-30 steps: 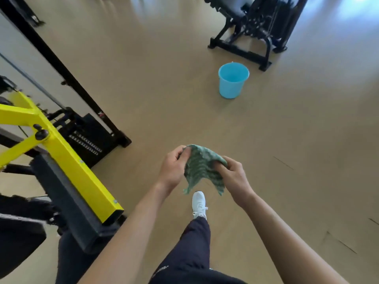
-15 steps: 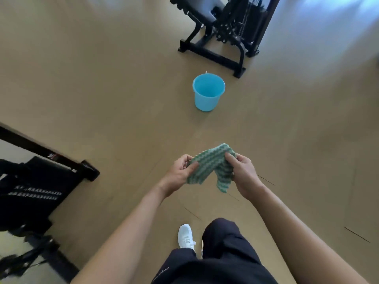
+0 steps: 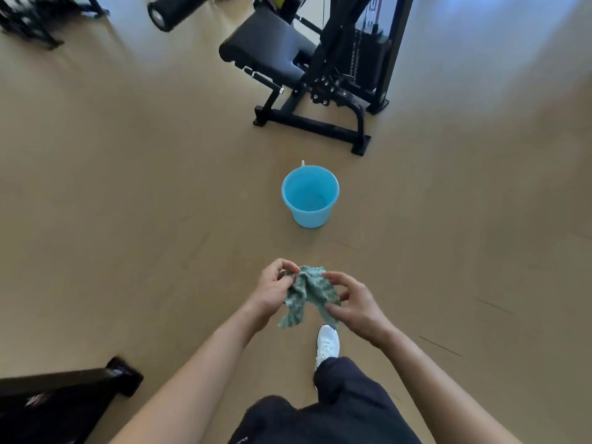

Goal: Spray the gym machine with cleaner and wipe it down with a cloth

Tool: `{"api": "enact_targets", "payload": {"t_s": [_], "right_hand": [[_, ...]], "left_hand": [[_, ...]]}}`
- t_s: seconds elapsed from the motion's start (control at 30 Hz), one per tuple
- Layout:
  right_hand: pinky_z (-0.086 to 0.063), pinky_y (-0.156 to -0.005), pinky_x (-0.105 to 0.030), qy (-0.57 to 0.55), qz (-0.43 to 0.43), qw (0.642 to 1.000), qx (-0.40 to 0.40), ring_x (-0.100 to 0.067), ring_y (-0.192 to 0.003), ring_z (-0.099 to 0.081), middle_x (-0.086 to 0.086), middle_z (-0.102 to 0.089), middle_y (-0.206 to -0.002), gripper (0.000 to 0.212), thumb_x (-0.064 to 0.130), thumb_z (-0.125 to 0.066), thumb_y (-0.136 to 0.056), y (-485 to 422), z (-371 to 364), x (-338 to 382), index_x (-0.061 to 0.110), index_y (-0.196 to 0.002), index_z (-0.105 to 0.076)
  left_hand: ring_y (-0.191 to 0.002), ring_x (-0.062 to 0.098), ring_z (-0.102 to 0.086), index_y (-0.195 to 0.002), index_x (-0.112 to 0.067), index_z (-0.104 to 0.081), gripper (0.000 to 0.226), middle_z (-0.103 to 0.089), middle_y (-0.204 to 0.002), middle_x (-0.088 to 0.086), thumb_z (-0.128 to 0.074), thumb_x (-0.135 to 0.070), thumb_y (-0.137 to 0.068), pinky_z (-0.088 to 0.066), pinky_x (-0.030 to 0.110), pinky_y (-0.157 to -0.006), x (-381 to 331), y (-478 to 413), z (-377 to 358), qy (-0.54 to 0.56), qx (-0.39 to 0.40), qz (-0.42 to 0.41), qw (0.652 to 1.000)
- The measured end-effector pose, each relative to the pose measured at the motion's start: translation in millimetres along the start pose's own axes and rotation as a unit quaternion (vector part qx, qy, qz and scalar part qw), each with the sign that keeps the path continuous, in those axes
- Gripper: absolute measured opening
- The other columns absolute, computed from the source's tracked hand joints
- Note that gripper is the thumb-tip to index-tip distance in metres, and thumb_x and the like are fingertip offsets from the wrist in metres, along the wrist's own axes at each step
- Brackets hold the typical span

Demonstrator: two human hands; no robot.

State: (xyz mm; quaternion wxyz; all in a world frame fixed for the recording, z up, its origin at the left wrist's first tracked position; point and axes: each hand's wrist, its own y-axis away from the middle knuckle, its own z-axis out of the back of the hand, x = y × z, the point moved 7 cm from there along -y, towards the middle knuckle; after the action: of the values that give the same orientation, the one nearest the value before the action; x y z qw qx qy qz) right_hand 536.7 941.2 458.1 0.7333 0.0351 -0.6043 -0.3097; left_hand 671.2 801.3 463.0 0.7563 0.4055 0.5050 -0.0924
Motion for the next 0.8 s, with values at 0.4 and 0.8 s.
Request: {"api": "enact_targets", "payload": {"t_s": [0.4,0.8], "right_hand": [[-0.063,-0.075,-0.04,0.075,-0.111,0.983,-0.126,-0.018,-0.074,-0.069,-0.001,-0.072,-0.081,0.016,0.004,-0.068,-0.085,-285,95,59,0.019,-0.085,-0.075],[-0.063,-0.083,-0.038,0.014,-0.208,0.956,-0.205,-0.025,-0.088,-0.074,-0.006,-0.074,-0.094,0.022,0.001,-0.066,-0.083,-523,151,81,0.02,-0.091,-0.074]], "left_hand": [[-0.09,0.017,-0.065,-0.105,-0.012,-0.069,0.017,-0.069,-0.103,0.003,-0.075,-0.008,-0.089,-0.059,0.033,-0.081,-126,-277,51,-0.132,-0.1,-0.003,0.986],[-0.112,0.022,-0.063,-0.131,-0.02,-0.06,0.037,-0.063,-0.135,0.007,-0.067,-0.016,-0.095,-0.054,0.034,-0.097,-186,-519,74,-0.151,-0.03,0.051,0.987]]}}
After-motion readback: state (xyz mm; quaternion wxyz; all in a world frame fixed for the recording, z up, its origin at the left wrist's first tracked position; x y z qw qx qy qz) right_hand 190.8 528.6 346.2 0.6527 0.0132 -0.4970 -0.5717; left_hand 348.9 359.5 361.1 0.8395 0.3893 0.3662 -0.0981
